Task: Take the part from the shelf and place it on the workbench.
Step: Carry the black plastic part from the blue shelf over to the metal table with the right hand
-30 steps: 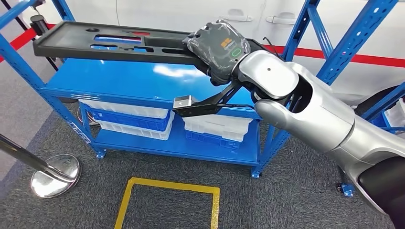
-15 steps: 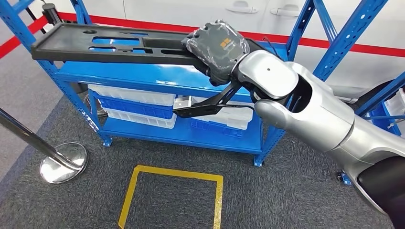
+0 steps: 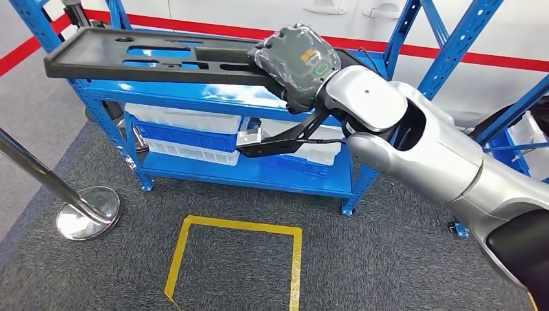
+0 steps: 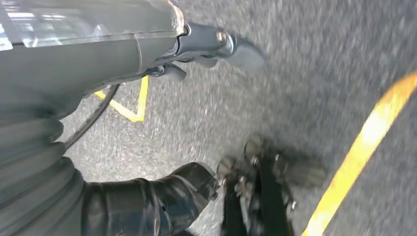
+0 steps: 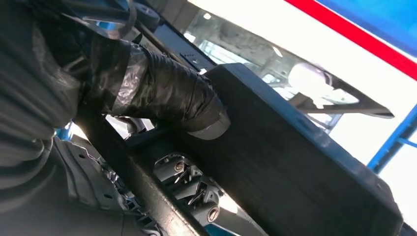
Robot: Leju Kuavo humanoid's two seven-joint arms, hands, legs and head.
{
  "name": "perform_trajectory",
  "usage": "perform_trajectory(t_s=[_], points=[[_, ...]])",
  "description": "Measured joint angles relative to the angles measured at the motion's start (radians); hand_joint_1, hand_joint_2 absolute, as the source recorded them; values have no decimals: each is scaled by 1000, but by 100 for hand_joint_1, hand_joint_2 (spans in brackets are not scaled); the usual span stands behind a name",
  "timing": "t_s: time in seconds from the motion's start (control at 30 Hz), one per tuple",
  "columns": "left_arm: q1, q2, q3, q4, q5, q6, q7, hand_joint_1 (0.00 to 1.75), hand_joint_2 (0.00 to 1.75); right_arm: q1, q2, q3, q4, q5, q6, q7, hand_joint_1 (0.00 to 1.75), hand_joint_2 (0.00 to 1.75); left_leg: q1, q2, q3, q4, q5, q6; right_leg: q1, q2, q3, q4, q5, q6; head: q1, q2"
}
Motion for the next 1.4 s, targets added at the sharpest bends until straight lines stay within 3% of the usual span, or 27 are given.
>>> perform_trajectory(t_s=[0.07, 0.17, 0.2, 0.23, 0.27, 0.33, 0.4, 0.53, 0.6, 0.67, 0.73, 0.77, 0.8, 0.87, 0.9, 0.93, 1.03, 1.1, 1.17, 1.23, 1.27, 1.33, 1.4], points=[[-2, 2, 0, 0, -1, 0, 1, 0, 175, 0, 1, 0, -2, -3, -1, 4, 175, 175, -6, -3, -11, 23, -32, -6, -13, -6, 5, -41, 35, 1, 0, 0], [0, 6, 0, 0, -2, 1, 3, 0, 175, 3, 5, 1, -5, -4, -2, 10, 175, 175, 4, -5, -64, 185, -143, -28, -30, -8, -16, -46, 63, 19, -1, 0], [2, 9, 0, 0, -1, 1, 3, 0, 175, 6, 5, 1, -5, -4, -2, 12, 175, 175, 9, -4, -75, 230, -158, -37, -35, -9, -30, -37, 66, 26, -1, 0], [3, 12, 0, 0, -1, 1, 3, 0, 175, 8, 5, 1, -5, -3, -2, 13, 175, 175, 15, -4, -69, 241, -155, -47, -41, -9, -45, -24, 66, 34, -1, 0], [3, 15, 0, 0, -1, 1, 3, 0, 175, 10, 5, 1, -5, -3, -2, 13, 175, 175, 21, -2, -42, 211, -137, -57, -49, -9, -61, -8, 65, 43, -2, 0], [2, 18, 0, 0, -3, 2, 3, 0, 175, 10, 5, 2, -5, -2, -2, 11, 175, 175, 30, -2, 37, 98, -107, -75, -62, -8, -91, 28, 57, 65, -2, 0], [2, 19, 0, 0, -6, 2, 3, 0, 175, 8, 5, 2, -6, 1, 0, 10, 175, 175, 29, -9, 67, 46, -101, -66, -62, -6, -113, 61, 49, 82, -1, 0], [2, 19, 0, 0, -11, 2, 5, 0, 175, 6, -2, 2, -5, 9, 4, 9, 175, 175, 28, -13, 50, 53, -101, -16, -62, 1, -136, 97, 37, 103, 0, 0], [1, 19, 0, 0, -13, 2, 6, 0, 175, 6, -5, 3, -5, 9, 5, 9, 175, 175, 29, -12, 42, 50, -91, -1, -67, 4, -163, 167, -18, 113, 0, 0], [3, 19, 0, 0, -13, 2, 6, 0, 175, 7, -8, 3, -4, 9, 6, 9, 175, 175, 28, -14, 30, 50, -82, 5, -71, 5, -208, 289, -91, 120, 0, 0], [6, 19, 0, 0, -13, 2, 6, 0, 175, 10, -9, 4, -4, 9, 7, 9, 175, 175, 28, -17, 19, 50, -74, 5, -73, 7, -225, 353, -112, 121, 0, 0], [7, 19, 0, 0, -13, 2, 6, 0, 175, 11, -10, 4, -4, 9, 8, 9, 175, 175, 27, -20, 15, 51, -70, 3, -73, 8, -207, 330, -95, 118, 0, 0], [8, 19, 0, 0, -13, 3, 6, 0, 175, 11, -10, 4, -4, 9, 8, 9, 175, 175, 27, -24, 14, 50, -67, 1, -72, 15, -169, 269, -64, 113, 0, 0], [6, 18, 0, 0, -13, 3, 6, 0, 175, 8, -10, 4, -4, 11, 8, 9, 175, 175, 28, -34, 11, 49, -61, -7, -70, 47, -94, 135, -18, 102, 0, 0], [5, 17, 0, 0, -14, 4, 7, 0, 175, 7, -11, 4, -4, 12, 8, 9, 175, 175, 30, -38, 8, 48, -57, -13, -67, 59, -74, 94, -7, 99, 0, 0], [4, 17, 0, 1, -14, 4, 7, 0, 175, 6, -12, 4, -4, 13, 8, 10, 175, 175, 31, -42, 6, 45, -52, -19, -64, 64, -69, 80, -7, 98, 0, 0], [3, 17, 0, 1, -16, 6, 7, 0, 175, 5, -12, 4, -4, 15, 9, 11, 175, 175, 32, -51, 1, 38, -45, -38, -65, 38, -66, 61, 8, 93, 1, 0], [3, 18, 0, 0, -16, 6, 8, 0, 175, 4, -12, 5, -4, 16, 9, 11, 175, 175, 27, -33, -23, 89, -83, -41, -69, 17, -63, 42, 22, 85, 0, 0], [4, 18, 0, 0, -17, 7, 8, 0, 175, 5, -12, 6, -2, 17, 10, 12, 175, 175, 24, -14, -73, 208, -149, -41, -63, -1, -68, 42, 27, 80, -1, 0], [7, 19, 0, 0, -19, 9, 9, 0, 175, 10, -12, 10, -1, 18, 10, 13, 175, 175, 21, -9, -102, 288, -175, -39, -54, -19, -76, 49, 26, 78, -1, 0], [8, 20, 0, 0, -20, 9, 9, 0, 175, 12, -12, 12, 0, 18, 10, 13, 175, 175, 18, -7, -90, 276, -163, -36, -51, -28, -79, 53, 25, 77, -1, 0], [10, 21, 0, 0, -21, 9, 9, 0, 175, 14, -12, 15, 2, 22, 11, 13, 175, 175, 9, 10, -21, 159, -114, -24, -45, -47, -82, 60, 22, 75, -1, 0], [9, 21, 0, 0, -23, 9, 10, 0, 175, 14, -12, 15, 4, 27, 11, 14, 175, 175, -1, 31, 35, 57, -85, -7, -39, -63, -85, 67, 19, 77, -1, 0]])
